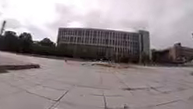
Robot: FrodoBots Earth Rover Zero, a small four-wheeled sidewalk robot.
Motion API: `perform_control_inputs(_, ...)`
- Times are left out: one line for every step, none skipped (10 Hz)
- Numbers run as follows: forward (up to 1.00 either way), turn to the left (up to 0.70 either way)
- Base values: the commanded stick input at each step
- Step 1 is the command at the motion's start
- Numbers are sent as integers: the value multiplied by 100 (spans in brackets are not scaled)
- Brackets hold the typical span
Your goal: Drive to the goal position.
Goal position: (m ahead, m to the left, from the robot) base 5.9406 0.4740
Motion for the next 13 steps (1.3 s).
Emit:
perform_control_inputs(70,0)
perform_control_inputs(70,0)
perform_control_inputs(70,0)
perform_control_inputs(70,0)
perform_control_inputs(70,0)
perform_control_inputs(70,0)
perform_control_inputs(70,0)
perform_control_inputs(70,0)
perform_control_inputs(70,0)
perform_control_inputs(70,0)
perform_control_inputs(70,0)
perform_control_inputs(70,0)
perform_control_inputs(70,0)
